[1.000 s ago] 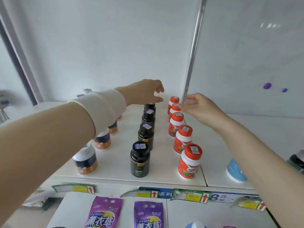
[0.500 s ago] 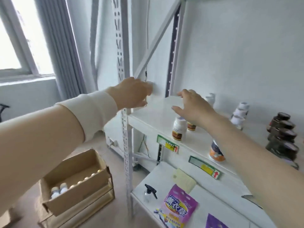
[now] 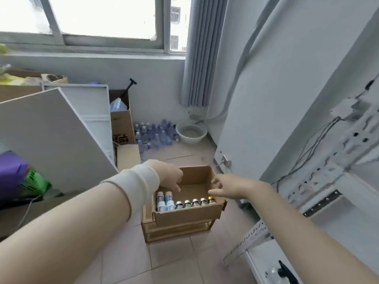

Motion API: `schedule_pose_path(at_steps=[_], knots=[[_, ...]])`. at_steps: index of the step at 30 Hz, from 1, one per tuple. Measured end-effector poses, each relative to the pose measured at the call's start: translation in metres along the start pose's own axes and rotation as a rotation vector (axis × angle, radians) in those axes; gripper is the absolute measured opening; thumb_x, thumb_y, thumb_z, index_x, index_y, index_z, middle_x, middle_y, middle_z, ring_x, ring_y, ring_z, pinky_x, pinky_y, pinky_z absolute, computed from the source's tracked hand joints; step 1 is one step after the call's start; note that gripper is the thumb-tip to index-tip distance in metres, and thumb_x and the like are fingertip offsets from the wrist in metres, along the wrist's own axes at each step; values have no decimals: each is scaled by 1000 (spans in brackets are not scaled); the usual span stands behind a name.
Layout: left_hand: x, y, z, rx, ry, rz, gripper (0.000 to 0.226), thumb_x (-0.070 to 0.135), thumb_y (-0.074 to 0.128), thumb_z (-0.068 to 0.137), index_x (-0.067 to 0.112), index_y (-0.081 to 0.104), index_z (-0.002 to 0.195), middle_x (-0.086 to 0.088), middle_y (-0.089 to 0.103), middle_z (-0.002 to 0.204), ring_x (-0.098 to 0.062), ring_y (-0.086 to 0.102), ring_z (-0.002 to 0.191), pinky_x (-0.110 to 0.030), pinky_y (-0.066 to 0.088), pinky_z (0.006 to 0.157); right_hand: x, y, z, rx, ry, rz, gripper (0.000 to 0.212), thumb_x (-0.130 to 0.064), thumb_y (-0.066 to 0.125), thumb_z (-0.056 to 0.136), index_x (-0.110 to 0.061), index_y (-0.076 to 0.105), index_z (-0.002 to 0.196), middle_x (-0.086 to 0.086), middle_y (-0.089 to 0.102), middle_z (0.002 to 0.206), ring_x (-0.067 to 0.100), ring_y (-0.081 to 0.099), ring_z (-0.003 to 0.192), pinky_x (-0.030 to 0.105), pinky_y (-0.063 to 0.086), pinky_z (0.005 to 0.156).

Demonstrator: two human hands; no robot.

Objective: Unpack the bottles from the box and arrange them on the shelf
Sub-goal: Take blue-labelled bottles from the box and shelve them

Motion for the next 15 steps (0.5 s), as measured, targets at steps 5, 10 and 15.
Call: schedule_pose_path(at_steps=[5, 10, 15], knots=[[-50, 37, 74, -83, -23, -138, 44, 39, 48, 95, 14, 50, 130, -6, 58, 126, -26, 56, 111, -37, 47, 94, -1, 14, 102, -116, -6, 10, 56, -47, 48, 91, -17, 40, 138, 4, 51, 137, 22, 51, 121, 34, 44, 100], [-86, 75, 167, -133, -61, -247, 48, 39, 48, 94, 20, 40, 137, -5, 56, 130, -26, 57, 111, -39, 49, 93, 15, 38, 218, -208, -45, 14, 53, -46, 46, 92, -17, 40, 136, 4, 53, 134, 22, 53, 118, 34, 45, 98], [-109, 128, 254, -226, -119, -384, 37, 35, 46, 94, 16, 46, 127, -7, 59, 126, -27, 58, 110, -37, 48, 89, 28, 100, 323, -382, -80, -18, 50, -42, 47, 93, -14, 41, 134, 9, 51, 136, 27, 50, 122, 35, 42, 97]])
Point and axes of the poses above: each hand's wrist, its own z-axis towards the middle knuckle, its own y-axis out of the palm, x = y × z, the point moved 3 cm from there along z, towards the middle knuckle
